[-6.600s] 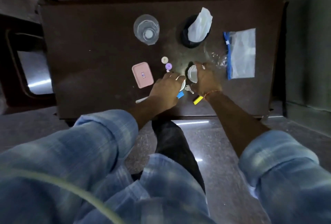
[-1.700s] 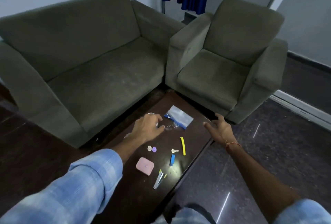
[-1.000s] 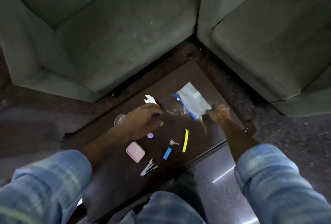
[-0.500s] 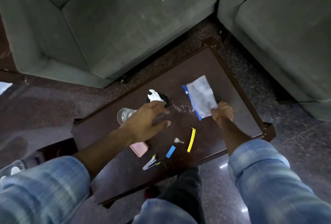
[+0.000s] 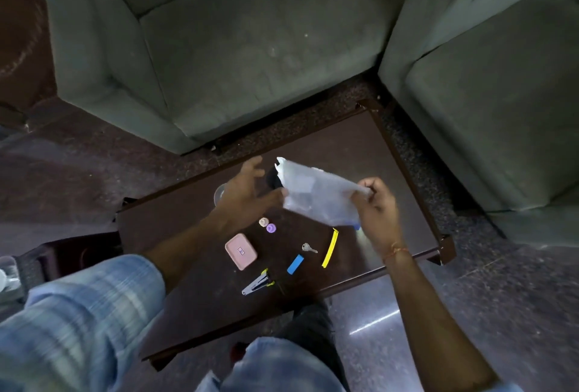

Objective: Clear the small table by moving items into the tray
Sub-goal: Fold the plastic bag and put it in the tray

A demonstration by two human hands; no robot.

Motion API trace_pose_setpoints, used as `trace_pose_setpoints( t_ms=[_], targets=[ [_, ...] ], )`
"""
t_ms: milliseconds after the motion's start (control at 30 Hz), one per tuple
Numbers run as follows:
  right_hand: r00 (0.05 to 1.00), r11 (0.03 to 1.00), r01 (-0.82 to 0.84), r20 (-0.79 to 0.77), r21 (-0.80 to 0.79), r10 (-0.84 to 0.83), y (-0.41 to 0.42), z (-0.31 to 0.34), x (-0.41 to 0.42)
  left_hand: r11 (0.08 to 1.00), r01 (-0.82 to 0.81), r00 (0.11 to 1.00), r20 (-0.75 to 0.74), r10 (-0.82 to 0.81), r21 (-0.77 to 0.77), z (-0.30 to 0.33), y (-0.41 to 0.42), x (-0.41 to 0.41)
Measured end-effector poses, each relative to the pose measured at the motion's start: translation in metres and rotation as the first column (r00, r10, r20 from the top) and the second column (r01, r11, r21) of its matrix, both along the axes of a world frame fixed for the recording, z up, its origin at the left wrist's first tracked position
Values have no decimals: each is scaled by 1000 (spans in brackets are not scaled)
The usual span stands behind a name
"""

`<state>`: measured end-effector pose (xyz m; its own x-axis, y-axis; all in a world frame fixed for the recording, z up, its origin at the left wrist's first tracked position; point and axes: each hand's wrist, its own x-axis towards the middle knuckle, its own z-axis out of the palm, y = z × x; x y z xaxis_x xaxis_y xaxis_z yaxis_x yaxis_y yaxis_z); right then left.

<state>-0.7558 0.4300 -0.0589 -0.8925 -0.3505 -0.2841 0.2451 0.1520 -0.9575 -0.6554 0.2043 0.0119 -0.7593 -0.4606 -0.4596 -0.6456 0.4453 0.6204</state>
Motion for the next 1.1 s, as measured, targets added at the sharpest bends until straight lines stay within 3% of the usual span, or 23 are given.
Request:
trace_pose_setpoints(
  t_ms=[133, 300, 433, 567, 733, 833, 933, 1100],
  targets=[
    [991, 965, -129, 12, -229, 135, -33, 74, 47, 942, -192, 973, -69, 219, 276, 29, -23, 58],
    [964, 903, -245, 11, -352, 266, -108, 141, 141, 814, -193, 889, -254, 382, 547, 77, -67, 178],
    [959, 942, -244, 89, -230, 270, -178, 155, 236, 778, -408, 737, -331, 590, 478, 106, -111, 290],
    [861, 898, -410, 257, -159, 438, -245, 159, 324, 683, -594, 589, -349, 729, 425, 121, -152, 393],
    [795, 824, -544, 217, -155, 566, -323, 170, 399, 539, -728, 427, -335, 840, 424, 129, -210, 499],
    [779, 790, -589, 137, -172, 611, -368, 176, 429, 477, -809, 365, -343, 866, 344, 137, -244, 543],
    [743, 740, -645, 67, -189, 666, -413, 186, 450, 411, -838, 280, -364, 888, 357, 150, -275, 573],
    [691, 743, -606, 275, -285, 669, -484, 210, 474, 300, -879, 153, -376, 914, 371, 164, -332, 600]
  ],
)
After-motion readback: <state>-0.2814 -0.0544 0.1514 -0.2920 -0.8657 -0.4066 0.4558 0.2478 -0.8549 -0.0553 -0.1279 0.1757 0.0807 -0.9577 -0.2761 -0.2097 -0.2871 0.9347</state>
